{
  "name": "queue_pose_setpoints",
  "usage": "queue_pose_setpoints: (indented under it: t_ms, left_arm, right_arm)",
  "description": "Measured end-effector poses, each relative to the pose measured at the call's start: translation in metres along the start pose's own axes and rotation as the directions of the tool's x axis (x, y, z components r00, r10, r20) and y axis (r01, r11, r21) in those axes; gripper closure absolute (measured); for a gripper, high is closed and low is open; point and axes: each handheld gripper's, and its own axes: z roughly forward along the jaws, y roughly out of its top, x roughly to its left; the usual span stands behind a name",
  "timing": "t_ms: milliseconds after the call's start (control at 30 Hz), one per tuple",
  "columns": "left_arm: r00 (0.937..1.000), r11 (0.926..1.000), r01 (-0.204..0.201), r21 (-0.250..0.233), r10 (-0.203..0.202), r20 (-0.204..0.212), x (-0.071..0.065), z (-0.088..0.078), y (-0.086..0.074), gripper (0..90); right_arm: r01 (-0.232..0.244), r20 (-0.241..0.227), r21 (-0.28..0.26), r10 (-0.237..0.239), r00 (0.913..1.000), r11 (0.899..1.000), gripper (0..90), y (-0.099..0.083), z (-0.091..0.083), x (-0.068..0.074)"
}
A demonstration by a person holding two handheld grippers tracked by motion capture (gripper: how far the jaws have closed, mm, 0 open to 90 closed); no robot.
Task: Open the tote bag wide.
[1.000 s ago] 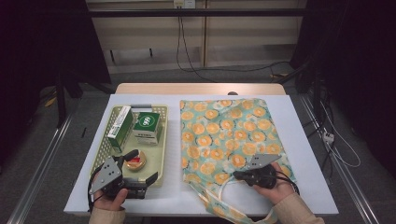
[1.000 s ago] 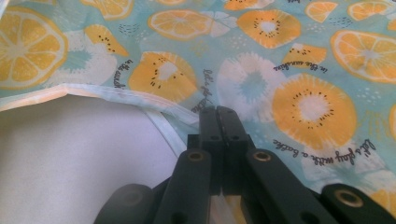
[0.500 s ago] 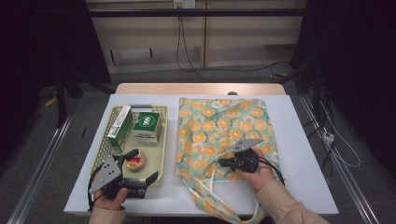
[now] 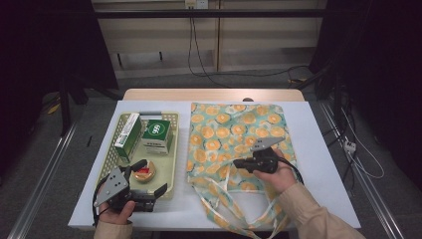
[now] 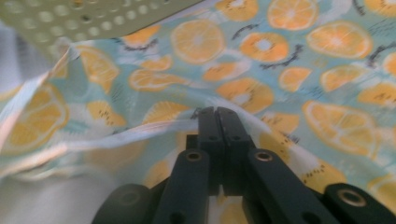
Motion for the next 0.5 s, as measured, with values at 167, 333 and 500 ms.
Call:
queue_pose_setpoints:
  t_ms: [167, 333, 500]
  left_arm:
    - [1.0, 1.0, -0.004, -0.003, 0.004, -0.003, -0.002, 0.0, 0.001, 2.5]
    - [1.0, 1.0, -0.007, 0.004, 0.007, -0.001, -0.003, 0.001, 0.0, 2.6]
    - [1.0, 1.0, -0.003, 0.002, 0.003, -0.002, -0.002, 0.001, 0.0, 2.5]
  right_arm:
    - [0.038, -0.001, 0.055, -0.038, 0.9993, 0.998, 60.7, -0.024, -0.011, 0.014]
    - [0.107, -0.007, 0.087, -0.107, 0.9943, 0.99, 51.0, -0.038, -0.017, 0.028]
    - [0.144, 0.021, 0.133, -0.148, 0.9888, 0.981, 55.4, -0.047, -0.023, 0.026]
